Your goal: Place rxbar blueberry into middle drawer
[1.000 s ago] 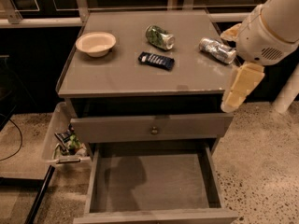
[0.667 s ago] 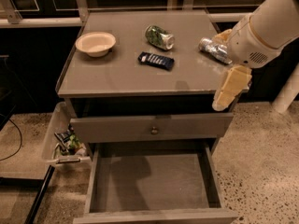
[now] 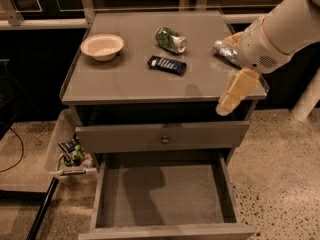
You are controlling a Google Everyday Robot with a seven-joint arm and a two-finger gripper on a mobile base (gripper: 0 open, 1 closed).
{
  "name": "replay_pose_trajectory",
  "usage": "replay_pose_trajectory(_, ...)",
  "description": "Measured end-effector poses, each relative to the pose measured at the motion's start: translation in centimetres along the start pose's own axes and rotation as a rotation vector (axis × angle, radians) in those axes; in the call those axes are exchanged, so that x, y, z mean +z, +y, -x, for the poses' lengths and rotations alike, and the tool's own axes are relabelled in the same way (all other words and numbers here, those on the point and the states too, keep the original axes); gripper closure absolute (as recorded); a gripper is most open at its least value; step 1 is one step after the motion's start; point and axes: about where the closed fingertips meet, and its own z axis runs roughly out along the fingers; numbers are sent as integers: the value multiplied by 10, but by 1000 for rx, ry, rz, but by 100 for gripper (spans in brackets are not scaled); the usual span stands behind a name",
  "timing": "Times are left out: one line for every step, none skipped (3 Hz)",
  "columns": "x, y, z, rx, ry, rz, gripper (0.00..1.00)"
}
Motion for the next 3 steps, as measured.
replay_pose_trajectory(32,-22,20,115,-165,-1,0)
replay_pose_trajectory(58,-47,34,212,-305,-13,0)
replay_pose_trajectory(87,-71,40,298,-422,1,0)
